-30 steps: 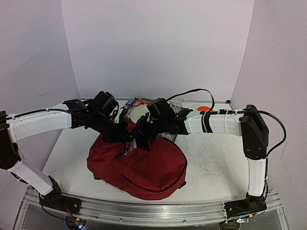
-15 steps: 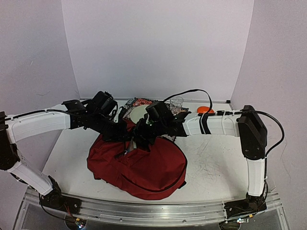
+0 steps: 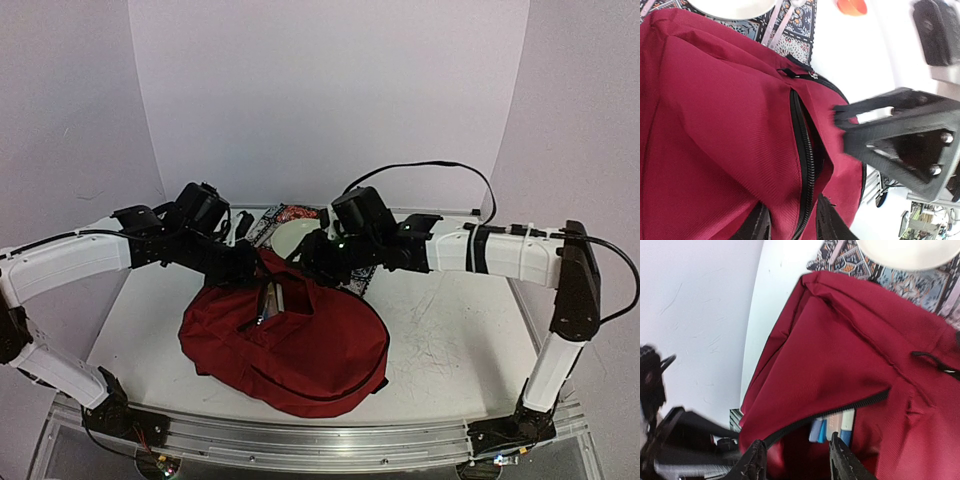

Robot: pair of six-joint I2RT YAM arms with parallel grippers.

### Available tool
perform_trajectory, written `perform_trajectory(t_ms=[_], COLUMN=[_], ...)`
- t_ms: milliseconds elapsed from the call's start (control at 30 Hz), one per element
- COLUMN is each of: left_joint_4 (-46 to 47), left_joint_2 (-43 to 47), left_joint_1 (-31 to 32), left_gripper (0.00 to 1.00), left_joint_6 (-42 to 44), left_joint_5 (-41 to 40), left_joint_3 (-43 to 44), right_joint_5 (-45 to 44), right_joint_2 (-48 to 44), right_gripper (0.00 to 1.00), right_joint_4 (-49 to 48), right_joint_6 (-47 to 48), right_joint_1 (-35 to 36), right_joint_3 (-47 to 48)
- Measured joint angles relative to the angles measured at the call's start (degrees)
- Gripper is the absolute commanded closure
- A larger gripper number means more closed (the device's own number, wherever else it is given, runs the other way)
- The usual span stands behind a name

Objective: Pack the student bag
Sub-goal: Place the student bag in the lower front pocket.

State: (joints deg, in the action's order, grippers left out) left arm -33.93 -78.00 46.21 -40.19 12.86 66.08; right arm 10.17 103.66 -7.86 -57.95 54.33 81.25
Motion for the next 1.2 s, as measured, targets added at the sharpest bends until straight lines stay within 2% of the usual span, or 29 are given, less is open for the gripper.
perform_trajectory(t_ms=[200, 500, 667, 867, 1200], left_joint_4=[-0.10, -3.16, -5.30, -5.55, -5.33], left_joint_2=[3.11, 7.58, 10.14, 10.74, 10.10], left_joint_1=[-1.66, -2.73, -2.76, -2.77, -2.77], left_gripper=[0.58, 0.55, 0.55, 0.61, 0.67], left_joint_6=[0.96, 1.27, 0.98, -0.25, -2.66], left_joint_5=[-0.61, -2.64, -4.67, -7.42, -11.63], left_joint_3=[-1.49, -7.78, -11.62, -15.62, -21.42], right_joint_5=[-2.20, -2.98, -2.94, -4.86, -7.62], right_joint_2=[-3.50, -3.78, -2.45, 0.19, 1.57], right_gripper=[0.48, 0.43, 0.42, 0.43, 0.47], right_joint_4=[5.58, 11.30, 12.70, 12.36, 12.12], right_joint_6=[7.85, 16.37, 17.63, 17.55, 14.43], right_joint_1=[0.89, 5.97, 7.47, 7.39, 6.33], right_joint_3=[-0.13, -0.05, 2.54, 3.10, -6.96])
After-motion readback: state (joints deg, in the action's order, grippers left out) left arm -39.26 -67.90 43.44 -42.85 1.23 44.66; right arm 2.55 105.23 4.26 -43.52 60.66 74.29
